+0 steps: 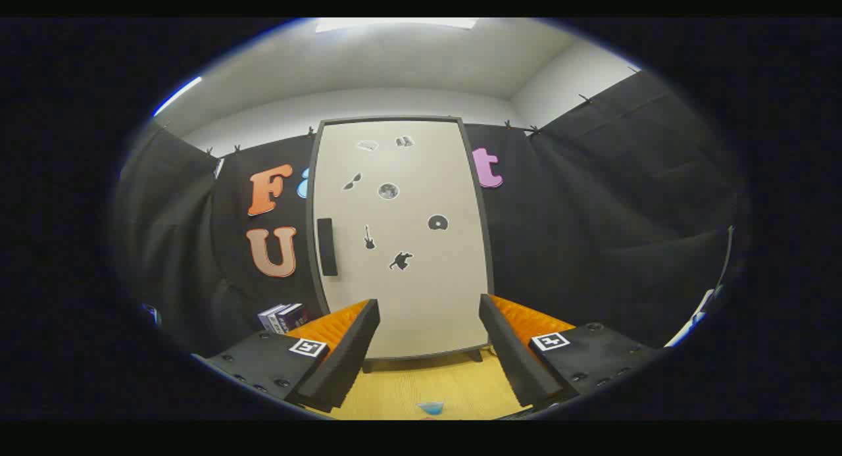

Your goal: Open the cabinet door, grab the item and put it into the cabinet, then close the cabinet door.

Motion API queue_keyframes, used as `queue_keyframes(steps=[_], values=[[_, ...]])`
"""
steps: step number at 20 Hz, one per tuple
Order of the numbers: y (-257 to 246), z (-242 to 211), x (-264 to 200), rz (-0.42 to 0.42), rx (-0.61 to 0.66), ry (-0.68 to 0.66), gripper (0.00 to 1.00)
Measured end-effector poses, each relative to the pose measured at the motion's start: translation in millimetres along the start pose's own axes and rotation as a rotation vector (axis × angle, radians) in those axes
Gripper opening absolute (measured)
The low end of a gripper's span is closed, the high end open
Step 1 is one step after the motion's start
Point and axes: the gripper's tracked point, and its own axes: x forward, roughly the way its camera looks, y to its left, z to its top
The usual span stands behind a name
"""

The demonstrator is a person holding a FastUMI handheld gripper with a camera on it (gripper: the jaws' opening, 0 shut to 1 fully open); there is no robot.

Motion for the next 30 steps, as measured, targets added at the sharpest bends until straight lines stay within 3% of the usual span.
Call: queue_keyframes(steps=[20,26,30], values=[[1,-5,-1,0.0,0.012,0.01,0.98],[32,0,10,0.061,-0.004,0.009,0.98],[56,0,47,0.108,0.009,0.011,0.97]])
